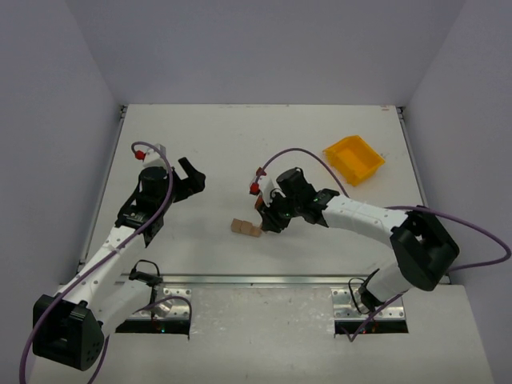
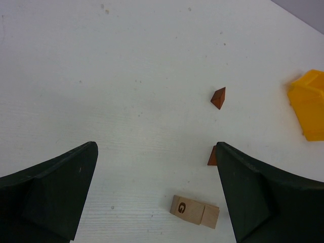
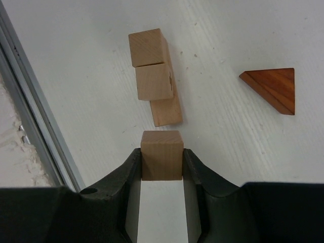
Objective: Build the wood block tower
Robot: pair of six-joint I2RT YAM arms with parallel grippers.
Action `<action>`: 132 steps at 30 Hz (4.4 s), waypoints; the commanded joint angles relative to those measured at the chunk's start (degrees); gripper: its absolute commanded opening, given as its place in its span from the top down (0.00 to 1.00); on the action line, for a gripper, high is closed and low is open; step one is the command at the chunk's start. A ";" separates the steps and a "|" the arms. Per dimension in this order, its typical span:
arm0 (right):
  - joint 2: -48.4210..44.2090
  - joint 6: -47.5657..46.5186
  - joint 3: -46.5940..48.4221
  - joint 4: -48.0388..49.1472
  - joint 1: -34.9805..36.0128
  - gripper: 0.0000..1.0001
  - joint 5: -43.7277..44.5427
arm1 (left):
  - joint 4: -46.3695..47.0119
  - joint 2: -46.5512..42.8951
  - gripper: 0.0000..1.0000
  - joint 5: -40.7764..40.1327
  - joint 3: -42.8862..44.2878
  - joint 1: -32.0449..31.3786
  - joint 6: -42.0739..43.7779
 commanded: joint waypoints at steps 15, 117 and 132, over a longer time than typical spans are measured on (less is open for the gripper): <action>8.28 -0.13 6.04 2.60 6.81 0.82 10.34 | 1.76 -0.56 0.00 0.13 1.46 -0.06 0.12; 3.49 -1.42 5.53 0.28 9.38 0.10 12.67 | 2.07 -0.08 0.00 1.44 1.43 -0.01 0.39; -1.35 4.09 -1.97 -0.20 9.38 0.85 18.93 | 2.28 -0.13 0.00 1.55 1.38 -0.06 0.30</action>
